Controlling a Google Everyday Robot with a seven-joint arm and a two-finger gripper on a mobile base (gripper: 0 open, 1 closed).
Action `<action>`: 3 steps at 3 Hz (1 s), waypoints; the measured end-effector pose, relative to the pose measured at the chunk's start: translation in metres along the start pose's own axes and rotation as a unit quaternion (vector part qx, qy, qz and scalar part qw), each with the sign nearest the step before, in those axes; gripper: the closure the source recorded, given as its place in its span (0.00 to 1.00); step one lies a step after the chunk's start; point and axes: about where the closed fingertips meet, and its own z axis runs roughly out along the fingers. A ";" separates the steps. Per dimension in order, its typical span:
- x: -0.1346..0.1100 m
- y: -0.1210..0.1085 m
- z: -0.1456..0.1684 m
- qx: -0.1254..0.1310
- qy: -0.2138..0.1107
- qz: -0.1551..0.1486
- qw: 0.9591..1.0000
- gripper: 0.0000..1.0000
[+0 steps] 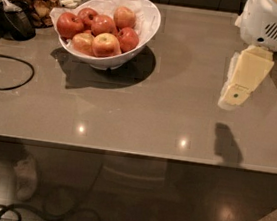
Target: Pick apple from white bowl
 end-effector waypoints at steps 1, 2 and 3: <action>0.000 0.000 0.000 0.000 0.000 0.000 1.000 0.00; -0.010 -0.004 0.000 -0.010 -0.025 0.006 1.000 0.00; -0.036 -0.015 0.001 -0.017 -0.044 -0.008 0.999 0.00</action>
Offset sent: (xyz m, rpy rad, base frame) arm 0.0136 0.0201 0.0037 0.1472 0.0469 0.0212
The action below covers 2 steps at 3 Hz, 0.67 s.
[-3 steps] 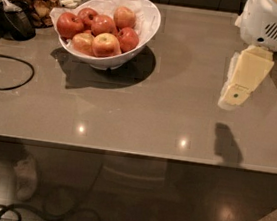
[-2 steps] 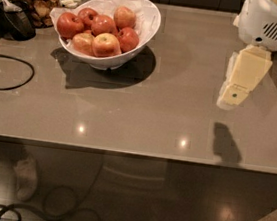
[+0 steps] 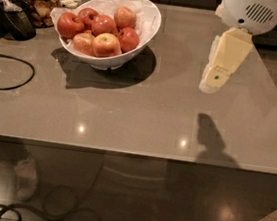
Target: Pick apple from white bowl
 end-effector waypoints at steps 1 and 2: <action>-0.024 -0.010 0.008 -0.005 0.001 -0.018 1.000 0.00; -0.020 -0.012 0.011 -0.014 -0.013 0.018 1.000 0.00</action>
Offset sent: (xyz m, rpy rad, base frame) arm 0.0070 -0.0006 -0.0094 0.1309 0.1016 -0.1117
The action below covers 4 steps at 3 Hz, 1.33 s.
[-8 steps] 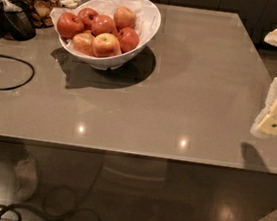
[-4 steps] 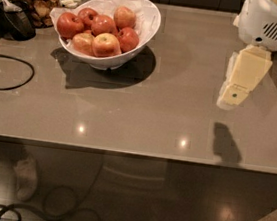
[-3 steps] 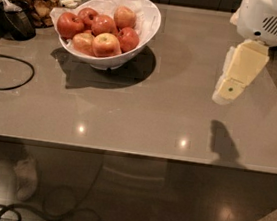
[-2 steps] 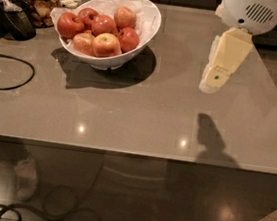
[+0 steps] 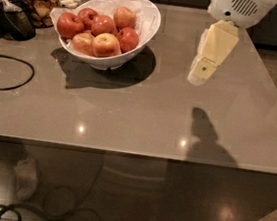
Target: Pick apple from white bowl
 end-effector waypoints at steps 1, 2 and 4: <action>-0.007 -0.012 0.011 -0.027 -0.027 0.055 0.998 0.00; -0.044 -0.044 0.047 -0.067 -0.050 0.061 0.995 0.00; -0.066 -0.046 0.053 -0.072 -0.068 0.067 0.993 0.00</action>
Offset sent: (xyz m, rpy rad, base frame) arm 0.0762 0.0444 -0.0308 0.1683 0.2250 -0.0743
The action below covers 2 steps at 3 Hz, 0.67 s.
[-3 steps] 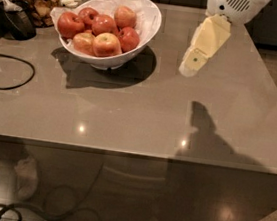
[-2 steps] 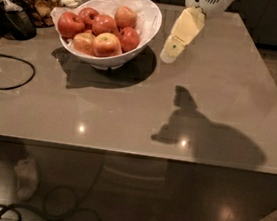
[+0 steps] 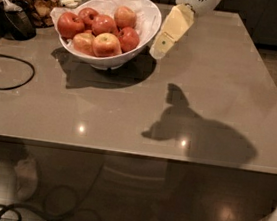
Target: Pick apple from white bowl
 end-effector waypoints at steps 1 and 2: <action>-0.031 0.008 0.006 -0.015 0.002 -0.024 1.000 0.00; -0.062 0.013 0.012 -0.021 0.002 -0.060 0.998 0.00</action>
Offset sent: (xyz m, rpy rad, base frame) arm -0.0039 0.0862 0.0215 -0.0883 0.0453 0.2379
